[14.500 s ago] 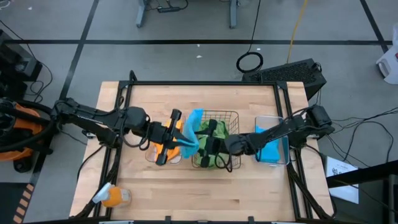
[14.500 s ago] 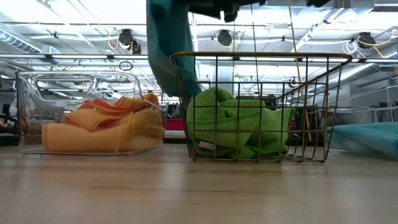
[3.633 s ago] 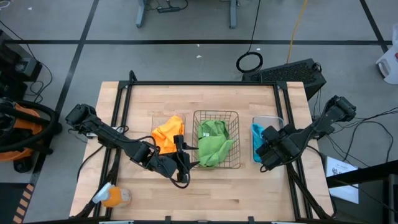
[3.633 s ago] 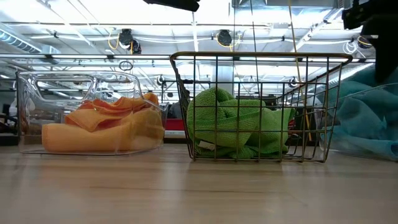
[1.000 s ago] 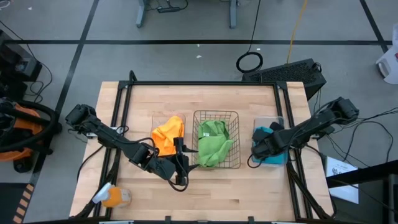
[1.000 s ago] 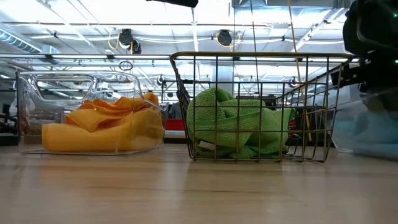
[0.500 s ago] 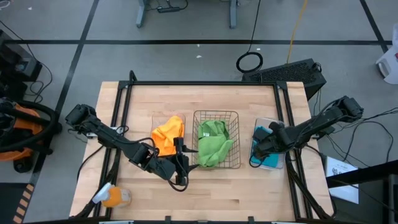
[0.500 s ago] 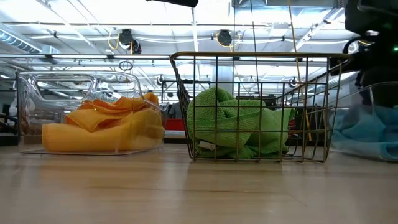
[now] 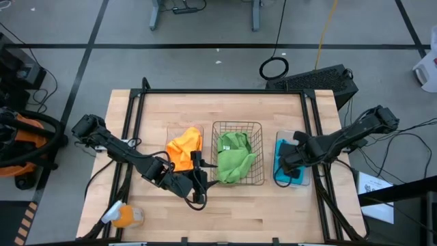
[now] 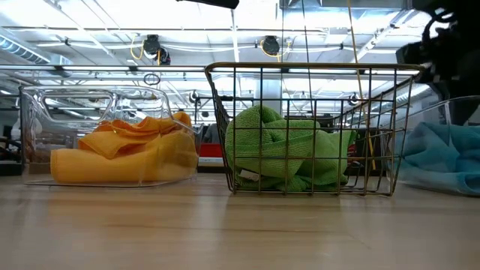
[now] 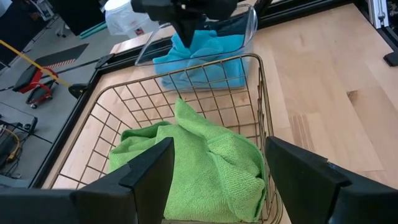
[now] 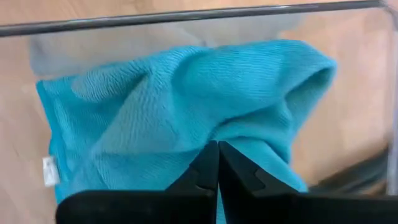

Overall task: Sort microfiber towel by color & place in baskets
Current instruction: Put the blue microfiber towel into the right transparent bin, then return to Home Position

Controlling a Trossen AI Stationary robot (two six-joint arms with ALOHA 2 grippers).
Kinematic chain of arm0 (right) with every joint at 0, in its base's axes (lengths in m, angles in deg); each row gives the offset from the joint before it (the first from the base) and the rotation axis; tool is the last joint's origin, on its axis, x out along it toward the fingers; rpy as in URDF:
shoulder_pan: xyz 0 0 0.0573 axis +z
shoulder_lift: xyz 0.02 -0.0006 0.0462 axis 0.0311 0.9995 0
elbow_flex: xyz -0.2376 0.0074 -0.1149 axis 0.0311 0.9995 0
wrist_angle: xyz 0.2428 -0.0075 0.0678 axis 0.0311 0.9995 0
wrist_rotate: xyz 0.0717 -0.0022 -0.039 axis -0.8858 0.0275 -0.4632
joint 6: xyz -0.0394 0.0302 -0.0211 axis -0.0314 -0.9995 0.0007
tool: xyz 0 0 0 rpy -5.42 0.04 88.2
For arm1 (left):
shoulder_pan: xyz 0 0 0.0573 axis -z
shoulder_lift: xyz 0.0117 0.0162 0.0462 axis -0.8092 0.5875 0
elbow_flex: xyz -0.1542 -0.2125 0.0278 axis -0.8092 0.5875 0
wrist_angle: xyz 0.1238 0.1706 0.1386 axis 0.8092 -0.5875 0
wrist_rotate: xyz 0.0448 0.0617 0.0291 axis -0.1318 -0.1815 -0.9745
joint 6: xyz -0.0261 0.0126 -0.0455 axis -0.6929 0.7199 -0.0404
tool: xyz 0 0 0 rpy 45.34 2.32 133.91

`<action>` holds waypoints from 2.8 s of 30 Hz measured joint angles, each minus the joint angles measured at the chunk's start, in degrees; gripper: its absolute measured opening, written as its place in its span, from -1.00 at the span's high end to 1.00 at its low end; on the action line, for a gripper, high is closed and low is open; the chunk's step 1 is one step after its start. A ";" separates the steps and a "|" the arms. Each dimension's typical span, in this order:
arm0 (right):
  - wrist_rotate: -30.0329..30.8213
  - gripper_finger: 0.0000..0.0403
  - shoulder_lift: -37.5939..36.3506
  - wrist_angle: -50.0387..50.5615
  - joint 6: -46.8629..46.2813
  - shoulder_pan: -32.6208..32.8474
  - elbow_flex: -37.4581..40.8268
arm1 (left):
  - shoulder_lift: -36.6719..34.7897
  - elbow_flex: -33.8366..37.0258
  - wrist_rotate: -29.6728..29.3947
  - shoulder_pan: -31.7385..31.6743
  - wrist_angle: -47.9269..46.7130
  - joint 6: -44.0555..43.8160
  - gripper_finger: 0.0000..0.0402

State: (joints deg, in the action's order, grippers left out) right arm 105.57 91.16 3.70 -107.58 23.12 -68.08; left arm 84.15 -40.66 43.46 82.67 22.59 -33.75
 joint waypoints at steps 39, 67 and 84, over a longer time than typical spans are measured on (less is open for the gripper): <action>2.31 1.00 11.21 -16.76 13.94 -6.54 4.43 | 0.00 0.00 -0.04 0.63 -0.26 0.11 -0.28; 13.43 1.00 -0.48 -8.16 2.88 9.31 -10.80 | -0.02 0.00 0.94 1.21 7.55 6.77 -0.26; 21.69 1.00 -5.22 -62.23 45.00 12.99 1.24 | -6.25 0.18 16.77 0.42 11.96 12.31 0.89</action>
State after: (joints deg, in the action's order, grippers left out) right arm 127.26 85.94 -58.53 -62.57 36.11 -66.84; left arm 77.90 -40.49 60.23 83.09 34.55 -21.44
